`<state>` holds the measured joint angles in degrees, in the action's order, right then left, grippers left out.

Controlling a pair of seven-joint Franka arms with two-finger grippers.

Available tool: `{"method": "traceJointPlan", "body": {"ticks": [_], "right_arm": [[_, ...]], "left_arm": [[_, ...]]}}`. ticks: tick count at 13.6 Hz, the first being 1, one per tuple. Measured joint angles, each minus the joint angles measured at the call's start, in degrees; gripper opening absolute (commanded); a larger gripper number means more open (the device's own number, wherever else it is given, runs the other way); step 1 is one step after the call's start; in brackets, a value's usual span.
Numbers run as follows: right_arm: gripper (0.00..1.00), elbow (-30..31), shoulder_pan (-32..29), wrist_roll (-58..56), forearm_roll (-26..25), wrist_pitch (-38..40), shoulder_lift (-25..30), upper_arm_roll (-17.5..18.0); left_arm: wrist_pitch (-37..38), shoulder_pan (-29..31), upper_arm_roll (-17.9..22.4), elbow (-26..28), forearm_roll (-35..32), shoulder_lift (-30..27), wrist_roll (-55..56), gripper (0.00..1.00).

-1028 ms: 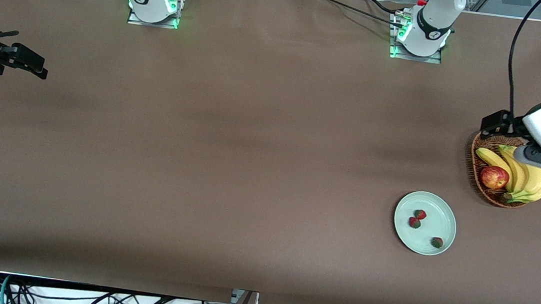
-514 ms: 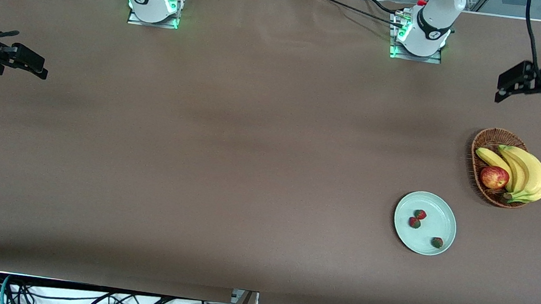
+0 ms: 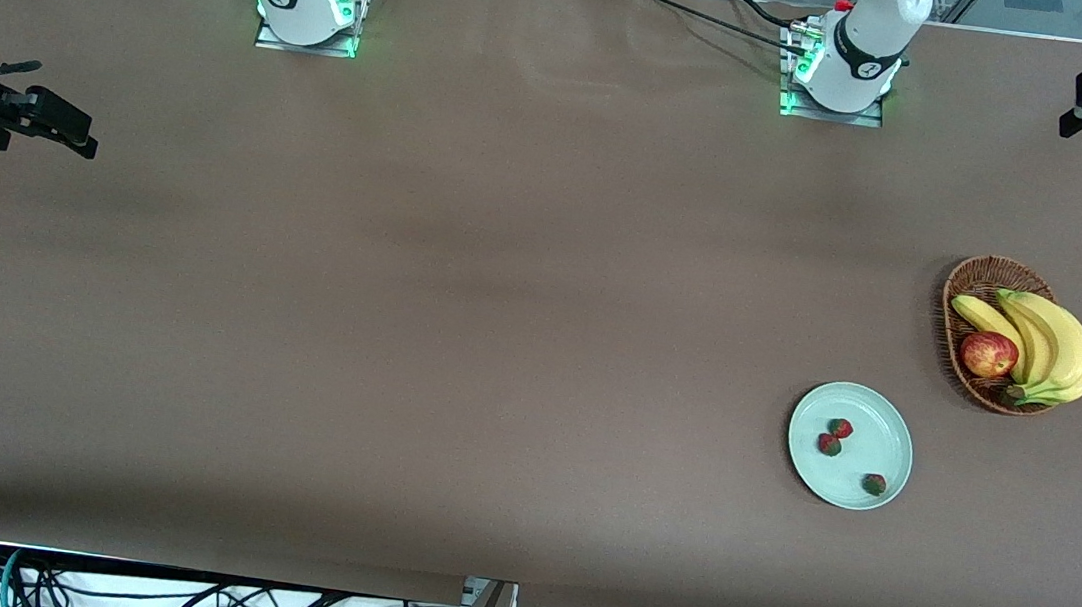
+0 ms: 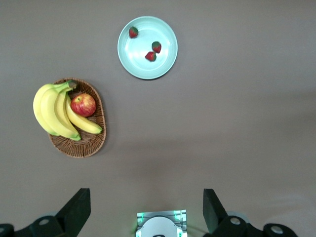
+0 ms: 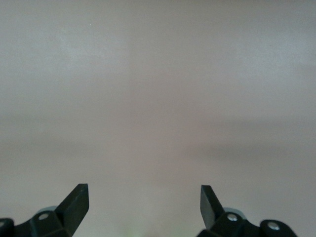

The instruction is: Collect all strawberries into plate

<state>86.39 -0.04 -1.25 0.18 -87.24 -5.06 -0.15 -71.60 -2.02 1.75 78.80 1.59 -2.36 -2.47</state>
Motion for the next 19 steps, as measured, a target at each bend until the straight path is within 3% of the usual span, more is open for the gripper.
{"method": "traceJointPlan", "body": {"ticks": [8, 19], "right_arm": [[1.0, -0.32, 0.01, 0.0, 0.0, -0.12, -0.41, 0.0], [1.0, -0.33, 0.02, 0.0, 0.0, -0.13, -0.41, 0.0]], "left_arm": [[-10.9, -0.45, 0.33, 11.93, 0.03, -0.07, 0.01, 1.0], [-11.53, -0.23, 0.76, 12.8, 0.03, -1.09, 0.93, 1.0]]}}
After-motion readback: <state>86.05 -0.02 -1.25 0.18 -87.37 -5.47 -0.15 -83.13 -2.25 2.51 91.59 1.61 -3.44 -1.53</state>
